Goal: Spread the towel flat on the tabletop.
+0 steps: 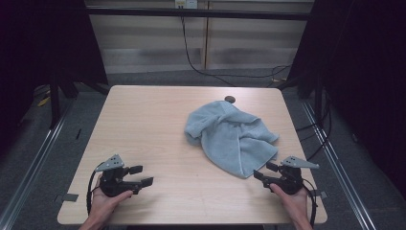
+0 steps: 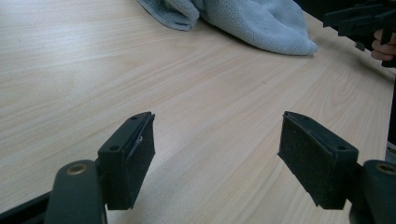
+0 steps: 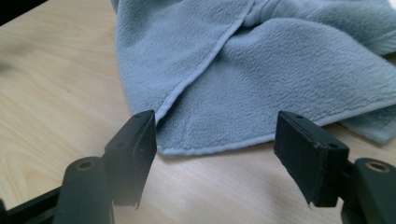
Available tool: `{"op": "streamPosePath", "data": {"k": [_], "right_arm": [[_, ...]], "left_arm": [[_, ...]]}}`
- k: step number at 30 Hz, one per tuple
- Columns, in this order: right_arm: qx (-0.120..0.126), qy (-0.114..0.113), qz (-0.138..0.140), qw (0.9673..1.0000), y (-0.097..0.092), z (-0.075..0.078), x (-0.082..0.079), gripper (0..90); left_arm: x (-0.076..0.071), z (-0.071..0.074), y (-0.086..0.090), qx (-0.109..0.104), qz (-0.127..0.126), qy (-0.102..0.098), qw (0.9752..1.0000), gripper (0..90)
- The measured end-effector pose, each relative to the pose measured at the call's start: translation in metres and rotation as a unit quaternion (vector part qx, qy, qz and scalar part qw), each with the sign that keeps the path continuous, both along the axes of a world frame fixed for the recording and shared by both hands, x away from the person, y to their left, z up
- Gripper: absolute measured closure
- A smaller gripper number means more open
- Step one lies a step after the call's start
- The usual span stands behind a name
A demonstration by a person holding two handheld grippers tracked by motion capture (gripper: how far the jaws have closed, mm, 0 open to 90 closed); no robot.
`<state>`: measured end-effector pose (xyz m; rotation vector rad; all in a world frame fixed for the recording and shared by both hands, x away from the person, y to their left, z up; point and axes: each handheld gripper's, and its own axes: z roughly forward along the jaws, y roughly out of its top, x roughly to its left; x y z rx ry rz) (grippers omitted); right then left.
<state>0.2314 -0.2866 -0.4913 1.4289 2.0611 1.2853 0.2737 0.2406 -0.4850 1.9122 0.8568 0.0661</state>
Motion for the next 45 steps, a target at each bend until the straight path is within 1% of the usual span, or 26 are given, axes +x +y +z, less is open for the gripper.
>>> {"op": "streamPosePath", "data": {"k": [3, 7, 9, 11, 13, 14, 15, 16, 18, 22, 26, 28, 30, 32, 34, 36, 37, 38, 40, 42, 43, 45], "right_arm": [[-0.003, 0.013, 0.003, 0.9999, 0.002, 0.0, -0.001, 29.9], [-0.002, 0.016, 0.012, 0.9998, 0.004, 0.001, -0.003, 29.9], [0.003, 0.018, 0.02, 0.9996, 0.007, 0.001, -0.003, 29.8], [0.0, 0.018, 0.024, 0.9995, 0.008, 0.002, -0.003, 29.7], [0.005, 0.014, 0.029, 0.9995, 0.011, 0.005, -0.002, 32.6], [0.007, 0.015, 0.031, 0.9994, 0.012, 0.007, 0.0, 32.5], [0.005, 0.013, 0.03, 0.9995, 0.013, 0.01, 0.002, 32.6], [0.008, 0.012, 0.032, 0.9994, 0.013, 0.011, 0.005, 32.5], [0.019, 0.017, 0.039, 0.9989, 0.014, 0.014, 0.01, 32.1], [0.024, 0.022, 0.054, 0.998, 0.019, 0.018, 0.02, 30.9], [0.014, 0.02, 0.057, 0.9981, 0.021, 0.022, 0.029, 28.2], [0.013, 0.019, 0.06, 0.9979, 0.021, 0.024, 0.035, 28.0], [0.007, 0.016, 0.061, 0.998, 0.021, 0.026, 0.041, 27.7], [0.008, 0.013, 0.062, 0.998, 0.021, 0.029, 0.049, 27.7], [-0.003, 0.009, 0.06, 0.9982, 0.021, 0.032, 0.056, 27.8], [-0.033, 0.008, 0.056, 0.9978, 0.021, 0.037, 0.063, 29.8], [-0.035, 0.007, 0.057, 0.9977, 0.019, 0.041, 0.067, 29.8], [-0.028, 0.005, 0.054, 0.9982, 0.017, 0.043, 0.07, 29.7], [-0.029, 0.007, 0.047, 0.9984, 0.013, 0.046, 0.077, 29.1], [-0.029, 0.01, 0.044, 0.9986, 0.011, 0.043, 0.085, 28.5], [-0.034, 0.011, 0.042, 0.9985, 0.011, 0.04, 0.088, 27.9], [-0.038, 0.023, 0.04, 0.9982, 0.011, 0.03, 0.095, 24.8]], "left_arm": [[0.001, -0.001, -0.001, 0.002, -0.003, 0.001, 1.0, 26.1], [0.002, -0.001, -0.002, 0.002, -0.007, 0.0, 1.0, 25.8], [0.001, 0.0, -0.001, 0.001, -0.008, -0.002, 1.0, 25.9], [0.001, 0.0, -0.001, 0.004, -0.007, -0.004, 1.0, 25.9], [0.001, 0.001, -0.002, 0.004, -0.009, -0.004, 0.9999, 26.2], [0.0, 0.0, -0.003, 0.006, -0.01, -0.006, 0.9999, 26.3], [0.0, 0.0, -0.003, 0.009, -0.013, -0.007, 0.9999, 26.5], [0.0, 0.0, -0.004, 0.011, -0.015, -0.008, 0.9998, 26.5], [-0.002, 0.001, -0.005, 0.008, -0.02, -0.012, 0.9997, 26.2], [-0.003, 0.001, -0.006, 0.008, -0.026, -0.014, 0.9995, 26.2], [0.0, 0.0, -0.005, 0.009, -0.021, -0.01, 0.9997, 26.2], [0.001, 0.0, -0.004, 0.008, -0.016, -0.009, 0.9998, 26.2], [0.001, 0.0, -0.003, 0.01, -0.015, -0.012, 0.9998, 26.2], [0.0, 0.001, -0.003, 0.011, -0.015, -0.012, 0.9998, 26.2], [0.001, 0.001, -0.003, 0.011, -0.014, -0.013, 0.9998, 26.2], [0.001, 0.0, -0.003, 0.015, -0.014, -0.014, 0.9997, 26.2], [0.002, 0.0, -0.003, 0.016, -0.015, -0.013, 0.9997, 26.2], [0.002, 0.0, -0.003, 0.017, -0.015, -0.014, 0.9996, 26.1], [0.003, 0.0, -0.003, 0.02, -0.014, -0.015, 0.9996, 26.1], [0.003, 0.0, -0.002, 0.02, -0.012, -0.015, 0.9996, 26.2], [0.004, 0.0, -0.001, 0.021, -0.009, -0.016, 0.9996, 26.3], [0.004, 0.0, 0.0, 0.014, -0.006, -0.013, 0.9998, 26.3]]}}
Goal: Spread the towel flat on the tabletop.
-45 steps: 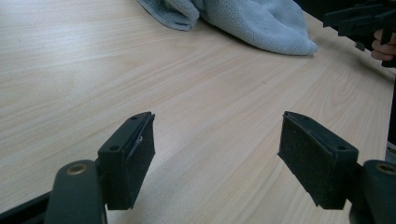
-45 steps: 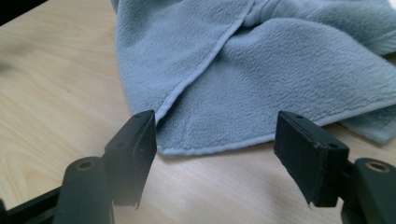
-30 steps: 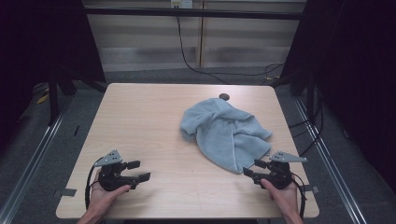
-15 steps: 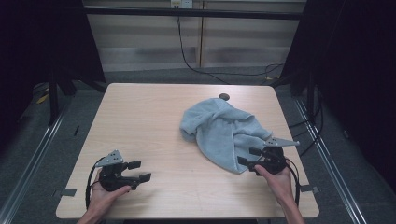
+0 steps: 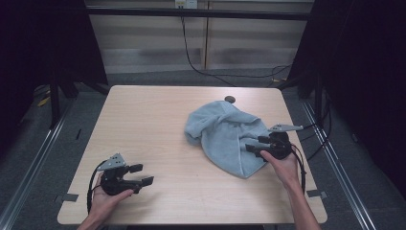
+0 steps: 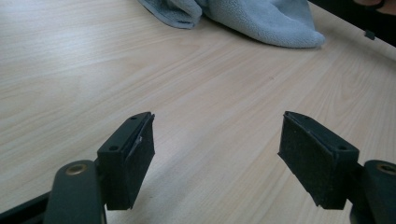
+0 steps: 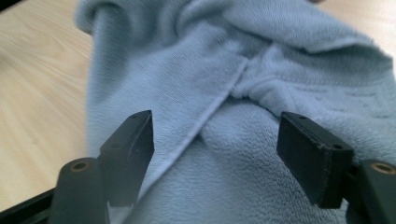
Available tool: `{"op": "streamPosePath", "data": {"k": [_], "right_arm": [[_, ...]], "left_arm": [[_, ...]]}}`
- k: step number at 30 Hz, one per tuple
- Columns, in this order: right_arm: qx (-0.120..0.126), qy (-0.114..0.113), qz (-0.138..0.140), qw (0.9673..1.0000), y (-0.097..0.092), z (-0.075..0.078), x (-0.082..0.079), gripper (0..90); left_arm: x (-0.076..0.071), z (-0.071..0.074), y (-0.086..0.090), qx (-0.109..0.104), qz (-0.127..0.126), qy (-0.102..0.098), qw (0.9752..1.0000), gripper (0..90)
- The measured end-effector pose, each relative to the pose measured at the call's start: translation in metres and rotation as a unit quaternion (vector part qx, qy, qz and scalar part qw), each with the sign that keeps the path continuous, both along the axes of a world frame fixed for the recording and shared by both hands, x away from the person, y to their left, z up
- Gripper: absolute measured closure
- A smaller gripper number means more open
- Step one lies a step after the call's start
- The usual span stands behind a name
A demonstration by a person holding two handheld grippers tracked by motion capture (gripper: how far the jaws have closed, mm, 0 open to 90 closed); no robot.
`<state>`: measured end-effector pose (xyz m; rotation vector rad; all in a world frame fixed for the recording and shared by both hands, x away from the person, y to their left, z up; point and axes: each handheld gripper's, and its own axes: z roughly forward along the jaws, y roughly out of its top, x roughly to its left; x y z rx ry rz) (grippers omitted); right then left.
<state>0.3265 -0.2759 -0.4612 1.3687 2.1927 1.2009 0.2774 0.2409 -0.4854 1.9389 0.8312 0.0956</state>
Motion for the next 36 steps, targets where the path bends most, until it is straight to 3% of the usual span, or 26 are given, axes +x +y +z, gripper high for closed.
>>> {"op": "streamPosePath", "data": {"k": [3, 9, 14, 17, 19, 20, 23, 29, 36], "right_arm": [[-0.008, 0.014, -0.003, 0.9999, 0.003, -0.014, 0.009, 21.9], [-0.028, 0.017, -0.002, 0.9995, 0.008, -0.024, 0.017, 23.7], [-0.041, 0.035, 0.004, 0.9985, 0.011, -0.038, 0.021, 22.6], [-0.076, 0.03, -0.003, 0.9967, 0.022, -0.042, 0.019, 23.6], [-0.118, 0.023, -0.011, 0.9927, 0.03, -0.042, 0.019, 27.1], [-0.122, 0.028, -0.013, 0.992, 0.032, -0.041, 0.019, 28.7], [-0.119, 0.016, -0.017, 0.9926, 0.032, -0.041, 0.019, 46.5], [-0.105, 0.008, -0.022, 0.9942, 0.033, -0.041, 0.014, 73.0], [-0.071, 0.005, 0.01, 0.9974, 0.038, -0.043, 0.01, 79.7]], "left_arm": [[0.001, 0.0, 0.002, -0.012, 0.0, 0.006, 0.9999, 26.7], [0.003, -0.001, 0.002, -0.006, 0.002, 0.005, 1.0, 26.8], [0.002, 0.0, 0.001, -0.002, -0.001, 0.0, 1.0, 26.8], [0.002, -0.001, 0.0, -0.003, -0.002, 0.002, 1.0, 27.0], [0.003, -0.001, 0.0, 0.001, -0.004, -0.001, 1.0, 27.0], [0.003, -0.001, -0.001, 0.001, -0.005, -0.002, 1.0, 27.1], [0.002, -0.001, -0.002, 0.004, -0.008, -0.002, 1.0, 27.2], [0.002, -0.001, -0.002, 0.005, -0.01, -0.005, 0.9999, 27.3], [0.008, -0.001, -0.007, 0.007, -0.002, -0.006, 1.0, 27.9]]}}
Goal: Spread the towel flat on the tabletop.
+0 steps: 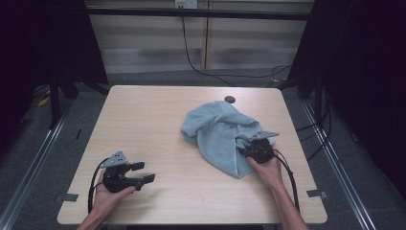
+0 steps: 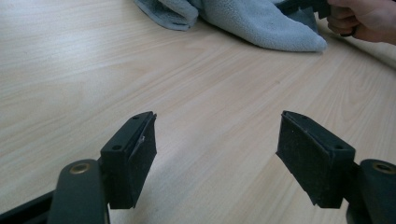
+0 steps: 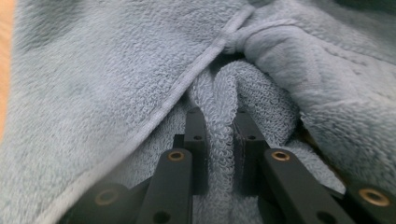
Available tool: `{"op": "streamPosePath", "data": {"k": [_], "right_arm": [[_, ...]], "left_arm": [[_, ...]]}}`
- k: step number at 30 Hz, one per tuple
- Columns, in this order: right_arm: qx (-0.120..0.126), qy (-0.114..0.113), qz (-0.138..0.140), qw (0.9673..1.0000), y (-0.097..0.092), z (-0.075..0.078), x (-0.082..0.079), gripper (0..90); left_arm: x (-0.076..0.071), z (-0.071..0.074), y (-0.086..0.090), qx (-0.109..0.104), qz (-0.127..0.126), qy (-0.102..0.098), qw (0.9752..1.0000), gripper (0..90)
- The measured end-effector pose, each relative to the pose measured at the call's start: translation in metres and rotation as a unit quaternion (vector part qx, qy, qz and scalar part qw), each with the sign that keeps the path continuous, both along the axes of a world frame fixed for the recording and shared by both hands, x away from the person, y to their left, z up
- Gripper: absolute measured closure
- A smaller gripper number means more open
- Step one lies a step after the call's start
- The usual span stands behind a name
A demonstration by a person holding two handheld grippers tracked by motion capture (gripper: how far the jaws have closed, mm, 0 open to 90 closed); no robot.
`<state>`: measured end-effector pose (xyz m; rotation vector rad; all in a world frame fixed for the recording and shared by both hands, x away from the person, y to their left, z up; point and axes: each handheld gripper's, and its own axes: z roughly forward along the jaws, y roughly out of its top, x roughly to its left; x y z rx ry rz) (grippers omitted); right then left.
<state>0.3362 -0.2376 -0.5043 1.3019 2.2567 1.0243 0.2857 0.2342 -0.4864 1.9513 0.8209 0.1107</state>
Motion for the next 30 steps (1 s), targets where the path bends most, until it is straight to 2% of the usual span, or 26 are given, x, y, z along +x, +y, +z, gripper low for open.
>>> {"op": "streamPosePath", "data": {"k": [2, 3, 6, 8, 10, 12, 13, 14, 15, 16, 17, 20, 21, 23, 26, 27, 29, 30], "right_arm": [[0.003, 0.002, 0.012, 0.9999, 0.006, 0.0, -0.003, 80.4], [0.011, 0.013, 0.02, 0.9997, 0.008, -0.001, -0.004, 81.1], [0.022, 0.004, 0.025, 0.9994, 0.015, -0.003, -0.009, 81.0], [0.02, 0.005, 0.031, 0.9993, 0.02, -0.003, -0.013, 81.3], [0.029, 0.008, 0.041, 0.9987, 0.024, -0.003, -0.017, 81.6], [0.033, 0.011, 0.05, 0.9981, 0.029, -0.003, -0.022, 81.7], [0.036, 0.013, 0.055, 0.9977, 0.031, -0.003, -0.025, 81.7], [0.037, 0.014, 0.058, 0.9975, 0.034, -0.003, -0.028, 81.6], [0.034, 0.012, 0.063, 0.9974, 0.037, -0.003, -0.031, 81.6], [0.034, 0.015, 0.067, 0.9971, 0.04, -0.002, -0.034, 81.6], [0.038, 0.021, 0.072, 0.9965, 0.043, -0.002, -0.038, 81.6], [0.034, 0.02, 0.082, 0.9958, 0.051, -0.001, -0.047, 81.6], [0.032, 0.023, 0.089, 0.9952, 0.052, -0.001, -0.051, 81.6], [0.034, 0.025, 0.099, 0.9942, 0.054, 0.0, -0.056, 81.6], [0.037, 0.029, 0.113, 0.9924, 0.056, 0.0, -0.065, 81.7], [0.036, 0.03, 0.119, 0.9918, 0.056, 0.001, -0.068, 81.7], [0.038, 0.033, 0.129, 0.9904, 0.056, 0.001, -0.075, 81.7], [0.035, 0.035, 0.133, 0.9899, 0.055, 0.002, -0.078, 81.6]], "left_arm": [[0.0, 0.0, -0.001, 0.001, -0.002, 0.002, 1.0, 27.9], [0.0, 0.0, -0.002, 0.002, -0.004, 0.002, 1.0, 28.1], [0.002, -0.002, -0.005, 0.009, -0.006, 0.005, 0.9999, 29.8], [0.004, -0.003, -0.006, 0.003, -0.004, 0.006, 1.0, 32.5], [0.007, -0.003, -0.007, -0.005, -0.003, 0.014, 0.9999, 33.2], [0.008, -0.001, -0.008, -0.003, -0.014, 0.012, 0.9998, 37.6], [0.01, 0.001, -0.01, -0.007, -0.025, 0.009, 0.9996, 47.5], [0.012, 0.003, -0.013, -0.003, -0.029, 0.007, 0.9996, 51.7], [0.017, 0.005, -0.017, 0.004, -0.032, 0.005, 0.9995, 51.0], [0.021, 0.007, -0.022, 0.002, -0.035, 0.004, 0.9994, 52.3], [0.026, 0.008, -0.026, -0.006, -0.037, 0.004, 0.9993, 52.5], [0.036, 0.01, -0.043, 0.003, -0.041, -0.002, 0.9992, 48.3], [0.038, 0.009, -0.047, -0.001, -0.041, -0.005, 0.9991, 47.6], [0.041, 0.011, -0.054, 0.015, -0.029, -0.013, 0.9994, 40.4], [0.046, 0.017, -0.056, -0.006, -0.015, -0.023, 0.9996, 37.7], [0.046, 0.019, -0.056, -0.006, -0.009, -0.028, 0.9996, 36.9], [0.05, 0.025, -0.057, -0.018, -0.012, -0.022, 0.9995, 35.2], [0.049, 0.027, -0.058, -0.015, -0.009, -0.032, 0.9993, 35.2]]}}
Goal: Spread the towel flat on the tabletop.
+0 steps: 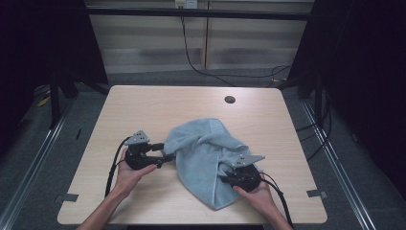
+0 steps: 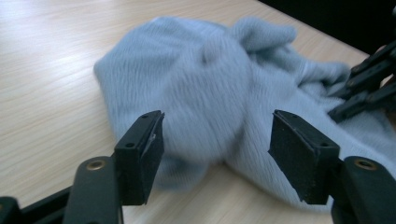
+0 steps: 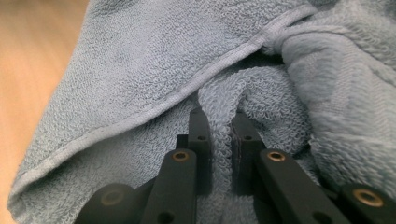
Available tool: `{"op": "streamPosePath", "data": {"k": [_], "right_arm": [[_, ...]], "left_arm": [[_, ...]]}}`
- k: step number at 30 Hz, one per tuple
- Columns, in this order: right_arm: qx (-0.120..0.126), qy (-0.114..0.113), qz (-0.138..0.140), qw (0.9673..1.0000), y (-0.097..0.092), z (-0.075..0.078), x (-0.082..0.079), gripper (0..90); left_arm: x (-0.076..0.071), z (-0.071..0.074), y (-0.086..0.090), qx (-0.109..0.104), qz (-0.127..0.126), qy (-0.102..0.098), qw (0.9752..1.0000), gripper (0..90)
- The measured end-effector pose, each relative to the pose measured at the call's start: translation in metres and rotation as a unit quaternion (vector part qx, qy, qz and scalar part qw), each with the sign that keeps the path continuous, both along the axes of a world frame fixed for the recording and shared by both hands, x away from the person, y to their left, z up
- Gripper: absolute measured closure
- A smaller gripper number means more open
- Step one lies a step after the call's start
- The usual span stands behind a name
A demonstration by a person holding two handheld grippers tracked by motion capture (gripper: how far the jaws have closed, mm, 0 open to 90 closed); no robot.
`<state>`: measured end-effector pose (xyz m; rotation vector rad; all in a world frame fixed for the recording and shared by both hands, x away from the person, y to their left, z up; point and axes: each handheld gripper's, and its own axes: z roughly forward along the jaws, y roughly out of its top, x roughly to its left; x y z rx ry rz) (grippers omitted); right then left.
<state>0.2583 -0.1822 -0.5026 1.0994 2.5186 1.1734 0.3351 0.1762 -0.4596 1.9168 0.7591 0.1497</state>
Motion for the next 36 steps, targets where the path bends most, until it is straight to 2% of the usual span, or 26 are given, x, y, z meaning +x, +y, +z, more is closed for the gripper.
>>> {"op": "streamPosePath", "data": {"k": [2, 3, 5, 6, 8, 9, 10, 12, 13, 15, 18, 21, 23, 25, 27, 31, 32, 34, 36], "right_arm": [[0.002, 0.002, 0.007, 1.0, -0.002, 0.0, -0.006, 81.7], [0.002, 0.004, 0.007, 1.0, -0.002, 0.001, -0.008, 81.6], [0.002, 0.004, 0.01, 0.9999, -0.003, 0.001, -0.013, 81.6], [-0.002, 0.005, 0.01, 0.9999, -0.003, 0.001, -0.014, 81.5], [-0.001, 0.005, 0.008, 1.0, -0.002, 0.001, -0.014, 81.5], [-0.002, 0.004, 0.008, 1.0, -0.002, 0.002, -0.013, 81.5], [-0.002, 0.004, 0.005, 1.0, -0.002, 0.002, -0.012, 81.4], [-0.005, 0.002, -0.004, 1.0, -0.004, 0.004, -0.009, 81.6], [-0.001, -0.003, -0.012, 0.9999, -0.007, 0.007, -0.006, 81.7], [0.007, -0.013, -0.025, 0.9996, -0.012, 0.012, 0.0, 81.9], [0.026, -0.032, -0.054, 0.9977, -0.022, 0.025, 0.009, 82.1], [0.047, -0.054, -0.069, 0.9951, -0.026, 0.042, 0.014, 82.2], [0.054, -0.069, -0.065, 0.994, -0.023, 0.053, 0.012, 82.2], [0.053, -0.075, -0.056, 0.9942, -0.019, 0.059, 0.009, 82.1], [0.041, -0.068, -0.044, 0.9959, -0.014, 0.055, 0.002, 82.0], [0.011, -0.032, -0.02, 0.9992, -0.006, 0.031, -0.013, 81.2], [0.002, -0.023, -0.019, 0.9996, -0.005, 0.026, -0.016, 80.1], [-0.012, -0.014, -0.012, 0.9998, -0.004, 0.018, -0.02, 76.7], [-0.008, -0.012, -0.015, 0.9998, -0.008, 0.017, -0.023, 71.8]], "left_arm": [[0.001, 0.0, -0.005, -0.007, -0.017, -0.001, 0.9998, 32.4], [0.003, -0.002, -0.008, -0.003, -0.024, 0.004, 0.9997, 31.7], [0.006, -0.011, -0.018, 0.015, -0.03, 0.013, 0.9994, 27.4], [0.008, -0.016, -0.024, 0.018, -0.036, 0.025, 0.9989, 23.0], [0.009, -0.024, -0.033, 0.05, -0.038, 0.033, 0.9975, 23.6], [0.01, -0.026, -0.034, 0.059, -0.041, 0.032, 0.9969, 32.9], [0.01, -0.027, -0.033, 0.054, -0.038, 0.035, 0.9972, 48.2], [0.009, -0.023, -0.026, 0.036, -0.032, 0.036, 0.9982, 63.1], [0.009, -0.021, -0.023, 0.032, -0.031, 0.032, 0.9985, 67.9], [0.009, -0.014, -0.016, 0.023, -0.023, 0.026, 0.9991, 71.0], [0.004, 0.0, -0.002, -0.007, -0.014, 0.017, 0.9997, 73.6], [-0.01, 0.015, 0.009, -0.027, -0.019, 0.011, 0.9994, 74.0], [-0.024, 0.02, 0.016, -0.025, -0.033, 0.009, 0.9991, 73.8], [-0.041, 0.018, 0.024, -0.026, -0.045, 0.017, 0.9985, 73.0], [-0.058, 0.01, 0.029, -0.018, -0.059, 0.029, 0.9977, 72.3], [-0.08, -0.012, 0.03, 0.011, -0.098, 0.063, 0.9931, 68.0], [-0.081, -0.013, 0.029, 0.015, -0.103, 0.063, 0.9926, 64.6], [-0.08, -0.009, 0.028, 0.006, -0.107, 0.064, 0.9922, 56.0], [-0.075, 0.001, 0.028, -0.001, -0.099, 0.05, 0.9938, 47.4]]}}
